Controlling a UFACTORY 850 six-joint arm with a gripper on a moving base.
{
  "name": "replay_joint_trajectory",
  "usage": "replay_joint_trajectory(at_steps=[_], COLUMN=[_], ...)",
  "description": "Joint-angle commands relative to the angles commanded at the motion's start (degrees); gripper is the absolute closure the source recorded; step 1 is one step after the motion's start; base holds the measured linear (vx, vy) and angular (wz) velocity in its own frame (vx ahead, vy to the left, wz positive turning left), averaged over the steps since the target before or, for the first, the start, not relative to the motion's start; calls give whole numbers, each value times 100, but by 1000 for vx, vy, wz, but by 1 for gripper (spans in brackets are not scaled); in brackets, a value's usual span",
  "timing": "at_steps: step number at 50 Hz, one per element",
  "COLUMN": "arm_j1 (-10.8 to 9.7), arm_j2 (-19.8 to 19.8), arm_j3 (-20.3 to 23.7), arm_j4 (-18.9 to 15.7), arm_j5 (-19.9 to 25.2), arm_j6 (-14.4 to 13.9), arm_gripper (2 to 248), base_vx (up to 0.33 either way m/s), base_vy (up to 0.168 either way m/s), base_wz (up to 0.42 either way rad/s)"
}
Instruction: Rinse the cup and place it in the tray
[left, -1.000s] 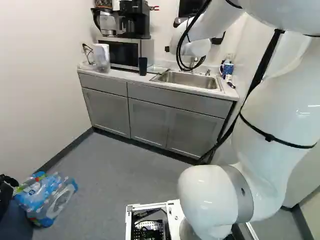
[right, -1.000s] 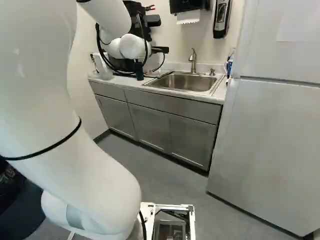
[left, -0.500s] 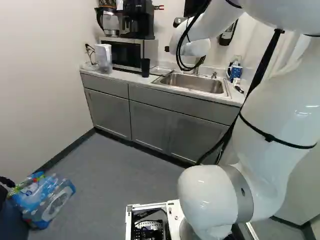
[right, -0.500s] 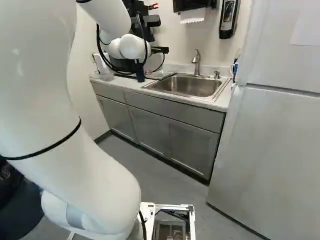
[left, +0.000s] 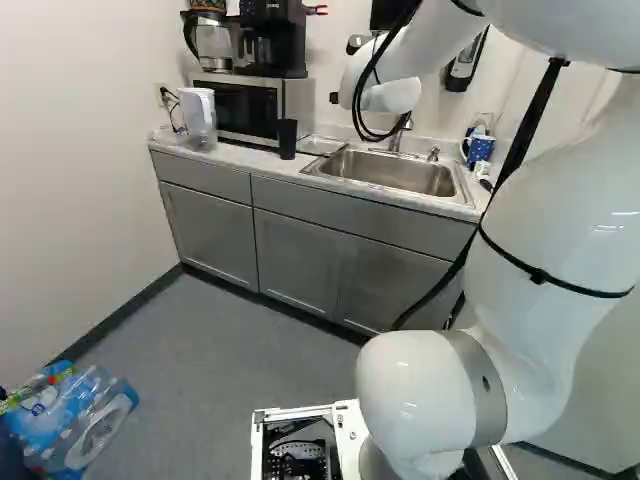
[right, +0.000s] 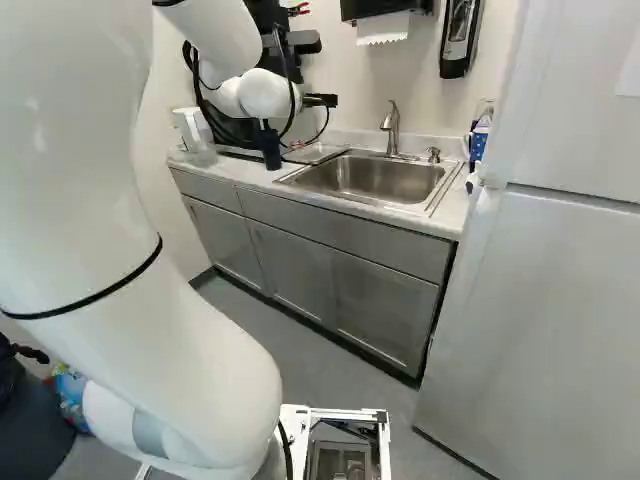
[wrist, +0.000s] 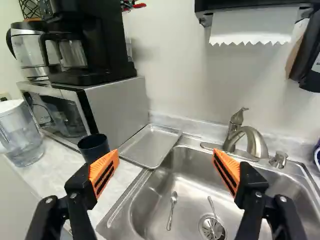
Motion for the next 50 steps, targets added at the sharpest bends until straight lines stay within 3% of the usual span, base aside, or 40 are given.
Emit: replay_joint_trajectory(at_steps=[50], arm_j1=[0], arm_j2=[0], arm_j3=[0], arm_j4=[0], arm_j5=[0], arm_j6=[0], arm_gripper=[3], base_vx=[103], base_vy=[1], base_wz=[0])
